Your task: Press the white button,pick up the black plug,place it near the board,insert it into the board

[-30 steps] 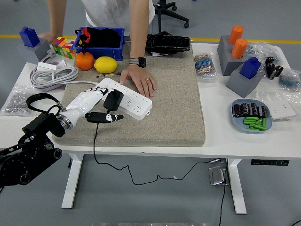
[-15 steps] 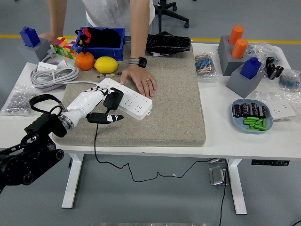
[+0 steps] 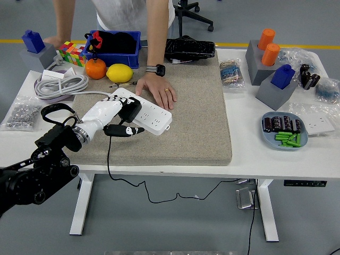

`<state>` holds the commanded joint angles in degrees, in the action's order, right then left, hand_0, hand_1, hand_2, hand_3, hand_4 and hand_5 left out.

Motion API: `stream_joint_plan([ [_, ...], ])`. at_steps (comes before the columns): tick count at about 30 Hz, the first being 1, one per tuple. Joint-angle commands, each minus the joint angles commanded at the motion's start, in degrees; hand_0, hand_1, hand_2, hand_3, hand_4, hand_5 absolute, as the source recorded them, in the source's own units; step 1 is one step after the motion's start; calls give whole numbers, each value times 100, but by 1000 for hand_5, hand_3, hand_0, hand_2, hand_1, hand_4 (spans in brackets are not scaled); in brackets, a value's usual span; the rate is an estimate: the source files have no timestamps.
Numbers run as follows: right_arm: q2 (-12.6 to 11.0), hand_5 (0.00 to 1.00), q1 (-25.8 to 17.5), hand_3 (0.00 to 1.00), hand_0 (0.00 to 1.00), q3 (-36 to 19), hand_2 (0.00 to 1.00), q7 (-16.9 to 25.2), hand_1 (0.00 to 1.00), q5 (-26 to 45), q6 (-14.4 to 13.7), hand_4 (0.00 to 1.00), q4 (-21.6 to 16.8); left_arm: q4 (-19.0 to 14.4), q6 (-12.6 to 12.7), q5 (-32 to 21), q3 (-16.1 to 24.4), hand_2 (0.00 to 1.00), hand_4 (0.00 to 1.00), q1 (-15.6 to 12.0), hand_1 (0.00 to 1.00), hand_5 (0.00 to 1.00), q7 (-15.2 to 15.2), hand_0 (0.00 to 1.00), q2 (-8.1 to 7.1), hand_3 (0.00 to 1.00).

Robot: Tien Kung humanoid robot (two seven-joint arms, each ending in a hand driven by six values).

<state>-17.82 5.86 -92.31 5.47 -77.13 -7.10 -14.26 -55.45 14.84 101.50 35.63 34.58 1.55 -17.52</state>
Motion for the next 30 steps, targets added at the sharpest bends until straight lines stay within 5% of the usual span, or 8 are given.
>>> stream_joint_plan([
  [16,0,278,0,564,664,24,574,-4,579,18,-3,620,-7,300,-16,-89,-136,879,915,211,938,691,-49,959,199,831],
  [30,11,279,-5,564,664,14,574,-3,579,9,-2,621,-13,46,206,-246,215,892,911,134,946,701,203,973,84,863],
])
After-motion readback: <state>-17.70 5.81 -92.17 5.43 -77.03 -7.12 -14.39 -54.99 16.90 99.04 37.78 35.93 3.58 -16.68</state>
